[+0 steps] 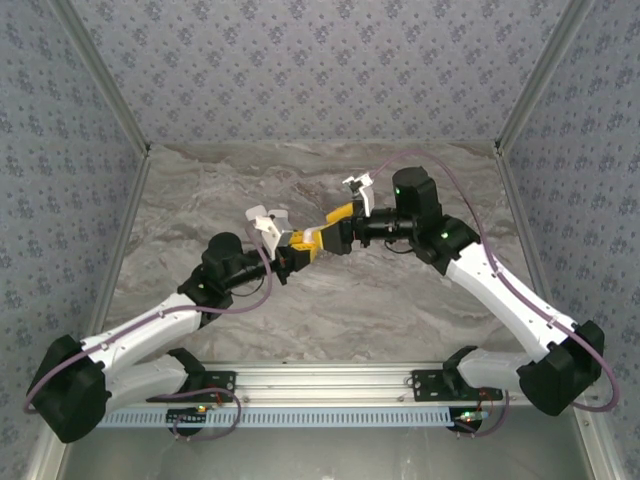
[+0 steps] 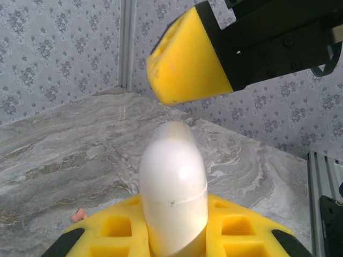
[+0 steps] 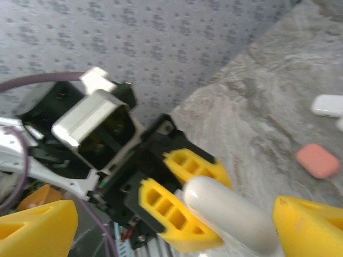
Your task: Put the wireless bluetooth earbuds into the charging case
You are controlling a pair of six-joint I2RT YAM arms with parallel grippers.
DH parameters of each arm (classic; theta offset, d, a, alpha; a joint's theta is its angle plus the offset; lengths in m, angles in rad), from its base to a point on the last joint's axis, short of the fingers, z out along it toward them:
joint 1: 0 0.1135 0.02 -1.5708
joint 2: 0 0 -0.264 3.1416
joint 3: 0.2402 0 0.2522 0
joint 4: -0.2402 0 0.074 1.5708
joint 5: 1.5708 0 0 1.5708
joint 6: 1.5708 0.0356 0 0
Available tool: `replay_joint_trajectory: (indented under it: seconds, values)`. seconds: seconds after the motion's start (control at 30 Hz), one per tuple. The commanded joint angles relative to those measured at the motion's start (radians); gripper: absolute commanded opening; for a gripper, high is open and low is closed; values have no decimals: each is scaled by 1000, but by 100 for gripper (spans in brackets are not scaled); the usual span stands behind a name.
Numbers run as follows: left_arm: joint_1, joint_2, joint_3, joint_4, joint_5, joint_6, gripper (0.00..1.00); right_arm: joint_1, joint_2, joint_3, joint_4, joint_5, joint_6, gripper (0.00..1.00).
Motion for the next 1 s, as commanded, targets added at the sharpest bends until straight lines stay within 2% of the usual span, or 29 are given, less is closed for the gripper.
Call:
replay_joint_trajectory:
  seconds: [0.0, 0.07, 0.13, 0.23, 0.33, 0.47, 0.63, 0.83, 0.97]
  values:
    - [-2, -33, 33, -2, -40, 17, 1, -7, -54, 10, -104, 257, -77, 98]
    - [1, -41, 33, -46, -92, 18, 1, -9, -107, -21, -105, 415, -111, 100]
    - [18, -42, 35, -100, -141, 6, 0, -25, -165, -69, -78, 508, -121, 100]
    - [110, -28, 35, -174, -128, -80, 0, -77, -241, -159, -14, 537, -100, 100]
    - [227, 8, 35, -249, -87, -167, 0, -140, -287, -241, 47, 513, -27, 100]
    - [375, 109, 57, -371, -23, -262, 0, -224, -283, -328, 137, 393, 97, 100]
    - [531, 287, 95, -448, 84, -316, 0, -243, -243, -335, 136, 338, 119, 100]
    - [613, 502, 184, -504, 158, -289, 0, -243, -232, -308, 79, 336, 94, 100]
    - [616, 605, 227, -511, 184, -284, 0, -243, -230, -307, 68, 317, 92, 100]
